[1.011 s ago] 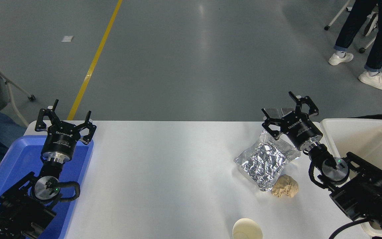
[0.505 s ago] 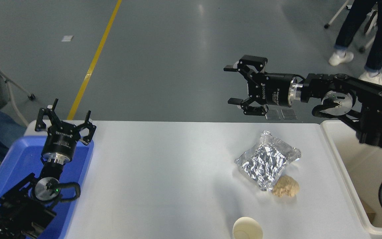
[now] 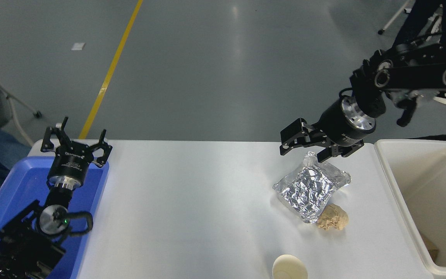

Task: Pick up paper cup place in dustbin

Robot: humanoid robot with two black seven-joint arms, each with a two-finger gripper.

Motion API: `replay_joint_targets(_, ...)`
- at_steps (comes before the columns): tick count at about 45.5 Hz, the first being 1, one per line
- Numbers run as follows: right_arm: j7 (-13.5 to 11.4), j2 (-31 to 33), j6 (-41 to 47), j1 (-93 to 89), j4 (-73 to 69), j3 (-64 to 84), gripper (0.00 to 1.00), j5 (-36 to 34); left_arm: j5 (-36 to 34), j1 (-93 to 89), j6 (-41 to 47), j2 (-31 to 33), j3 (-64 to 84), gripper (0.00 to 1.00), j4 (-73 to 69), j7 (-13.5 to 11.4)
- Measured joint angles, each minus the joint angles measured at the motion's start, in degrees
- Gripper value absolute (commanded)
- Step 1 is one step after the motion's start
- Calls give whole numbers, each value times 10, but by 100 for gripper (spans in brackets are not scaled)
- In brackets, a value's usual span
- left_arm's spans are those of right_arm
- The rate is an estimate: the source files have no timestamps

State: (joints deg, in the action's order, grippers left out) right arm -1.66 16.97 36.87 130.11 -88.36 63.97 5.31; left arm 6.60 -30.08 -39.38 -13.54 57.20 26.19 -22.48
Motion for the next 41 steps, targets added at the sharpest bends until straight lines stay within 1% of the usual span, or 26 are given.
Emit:
replay_joint_targets(12, 1, -67, 19, 121, -84, 63, 100, -56, 0, 0, 0, 0, 0, 100, 0, 0)
replay_joint_targets(20, 1, -86, 26, 146, -102, 78, 100, -75, 0, 0, 0, 0, 0, 100, 0, 0)
replay_joint_targets(31, 2, -87, 27, 134, -112, 87, 100, -88, 1, 0, 0, 0, 0, 100, 0, -1)
replay_joint_targets(41, 2, -63, 19, 68, -115, 81, 100, -94, 1, 1, 0, 0, 1, 100, 0, -1)
